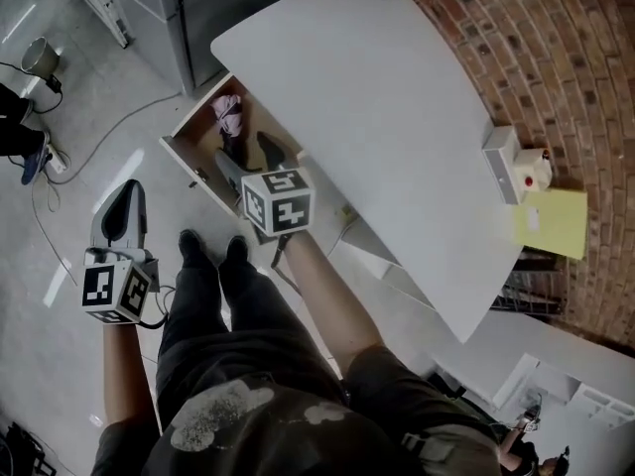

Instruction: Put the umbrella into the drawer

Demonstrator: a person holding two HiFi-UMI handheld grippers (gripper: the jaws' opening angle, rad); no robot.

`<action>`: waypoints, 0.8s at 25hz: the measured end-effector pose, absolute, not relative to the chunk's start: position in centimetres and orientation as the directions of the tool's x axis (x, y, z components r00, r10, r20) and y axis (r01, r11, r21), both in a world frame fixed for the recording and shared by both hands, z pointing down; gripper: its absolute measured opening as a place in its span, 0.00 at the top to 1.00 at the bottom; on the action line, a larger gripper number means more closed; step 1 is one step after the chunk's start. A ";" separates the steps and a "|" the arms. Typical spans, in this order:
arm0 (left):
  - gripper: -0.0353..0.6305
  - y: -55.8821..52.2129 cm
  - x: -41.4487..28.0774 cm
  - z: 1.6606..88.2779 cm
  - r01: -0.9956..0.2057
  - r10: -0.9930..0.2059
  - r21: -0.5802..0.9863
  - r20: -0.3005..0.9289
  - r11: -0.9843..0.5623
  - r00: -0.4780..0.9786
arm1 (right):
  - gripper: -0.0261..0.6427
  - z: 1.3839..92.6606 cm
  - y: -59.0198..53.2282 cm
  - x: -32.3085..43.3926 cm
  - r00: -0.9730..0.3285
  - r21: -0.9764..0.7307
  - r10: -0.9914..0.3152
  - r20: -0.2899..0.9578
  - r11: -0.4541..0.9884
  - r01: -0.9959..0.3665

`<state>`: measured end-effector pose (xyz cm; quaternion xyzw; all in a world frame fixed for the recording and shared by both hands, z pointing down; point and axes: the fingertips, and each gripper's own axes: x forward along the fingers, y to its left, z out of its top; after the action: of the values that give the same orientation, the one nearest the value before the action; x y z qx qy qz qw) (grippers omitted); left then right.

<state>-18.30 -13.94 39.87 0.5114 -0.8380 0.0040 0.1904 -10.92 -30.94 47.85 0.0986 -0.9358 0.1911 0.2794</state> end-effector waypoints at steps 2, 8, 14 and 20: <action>0.91 -14.3 -17.8 38.3 -0.863 -0.864 0.193 0.308 0.466 -0.398 | 0.46 45.4 -31.9 -10.0 -0.837 -0.278 -0.114 0.535 0.912 -0.302; 0.91 -16.2 -16.1 35.6 -0.898 -0.908 0.226 0.279 0.377 -0.311 | 0.51 40.4 -33.7 -6.6 -0.844 -0.207 -0.222 0.488 0.910 -0.360; 0.91 -17.4 -13.2 34.2 -0.943 -0.956 0.248 0.245 0.224 -0.163 | 0.83 37.9 -34.0 0.1 -0.766 -0.188 -0.415 0.490 0.808 -0.558; 0.91 -16.2 -10.4 31.8 -0.971 -0.976 0.227 0.216 0.073 -0.023 | 0.95 35.1 -31.2 6.4 -0.677 -0.197 -0.562 0.476 0.682 -0.704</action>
<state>-10.36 -16.22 31.84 0.6808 -0.7151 -0.0078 0.1583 6.38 -31.16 35.12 0.3530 -0.8967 0.1855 0.1923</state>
